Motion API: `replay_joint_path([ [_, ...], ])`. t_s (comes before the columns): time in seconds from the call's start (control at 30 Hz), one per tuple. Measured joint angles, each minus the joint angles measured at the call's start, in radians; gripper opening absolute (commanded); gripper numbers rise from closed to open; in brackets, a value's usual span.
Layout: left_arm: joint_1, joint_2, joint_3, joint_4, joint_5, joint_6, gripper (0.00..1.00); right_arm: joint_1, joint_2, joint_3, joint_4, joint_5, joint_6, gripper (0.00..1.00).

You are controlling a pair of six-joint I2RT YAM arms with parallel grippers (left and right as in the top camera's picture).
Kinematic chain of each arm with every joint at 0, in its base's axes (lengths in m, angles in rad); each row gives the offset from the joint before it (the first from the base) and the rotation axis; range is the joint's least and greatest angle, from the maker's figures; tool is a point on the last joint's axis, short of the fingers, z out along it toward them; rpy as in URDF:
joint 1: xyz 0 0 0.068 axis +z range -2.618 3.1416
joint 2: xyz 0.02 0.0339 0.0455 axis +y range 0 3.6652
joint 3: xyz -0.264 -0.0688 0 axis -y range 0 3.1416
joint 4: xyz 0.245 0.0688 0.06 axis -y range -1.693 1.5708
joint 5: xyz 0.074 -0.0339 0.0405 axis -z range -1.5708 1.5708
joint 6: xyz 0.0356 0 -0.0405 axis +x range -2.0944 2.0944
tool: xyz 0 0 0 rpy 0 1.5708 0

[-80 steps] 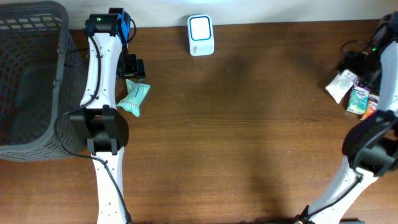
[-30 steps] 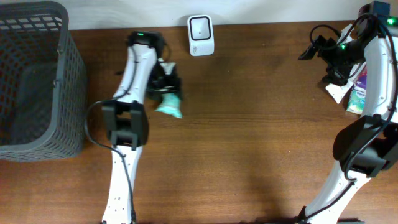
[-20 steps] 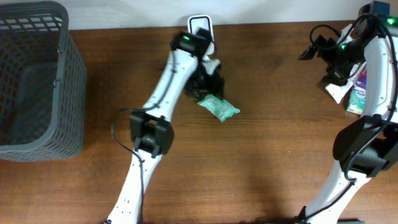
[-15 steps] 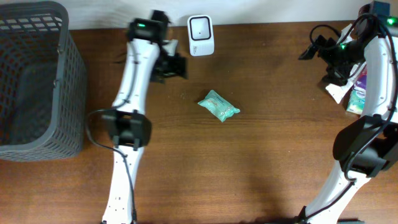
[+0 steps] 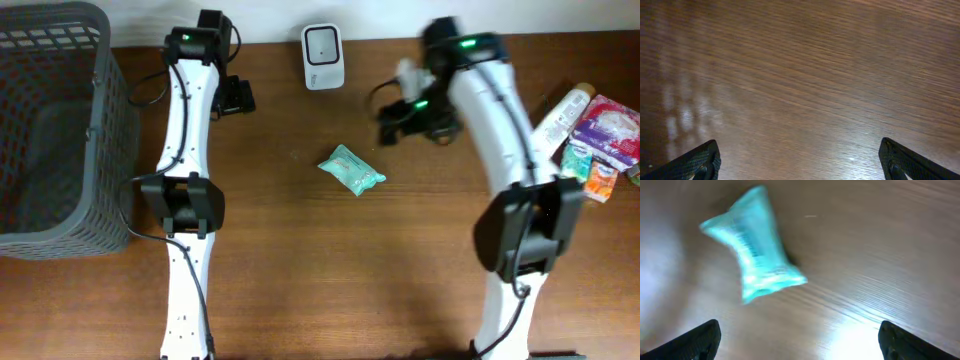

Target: Scan the item barcode

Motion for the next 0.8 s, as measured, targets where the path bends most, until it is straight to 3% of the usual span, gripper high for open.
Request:
replay_joint_path([
  [0.17,0.019,0.0,0.0,0.002,-0.007,0.0,0.99,0.229,0.002,-0.01,0.054,0.141,-0.027,0.99],
  [0.3,0.016,0.0,0.0,0.003,-0.007,0.0,0.99,0.376,0.05,-0.13,0.18,0.399,0.047,0.99],
  [0.33,0.016,0.0,0.0,0.002,-0.007,0.0,0.99,0.408,0.061,-0.174,0.226,0.452,0.064,0.93],
  [0.6,0.016,0.0,0.0,0.003,-0.007,0.0,0.99,0.447,0.068,-0.393,0.454,0.628,0.108,0.9],
  [0.67,0.016,0.0,0.0,0.002,-0.007,0.0,0.99,0.443,0.067,-0.418,0.507,0.645,0.106,0.8],
  [0.73,0.016,0.0,0.0,0.003,-0.007,0.0,0.99,0.439,0.065,-0.441,0.574,0.662,0.098,0.58],
  [0.8,0.016,0.0,0.0,0.003,-0.007,0.0,0.99,0.422,0.061,-0.468,0.595,0.673,0.091,0.54],
])
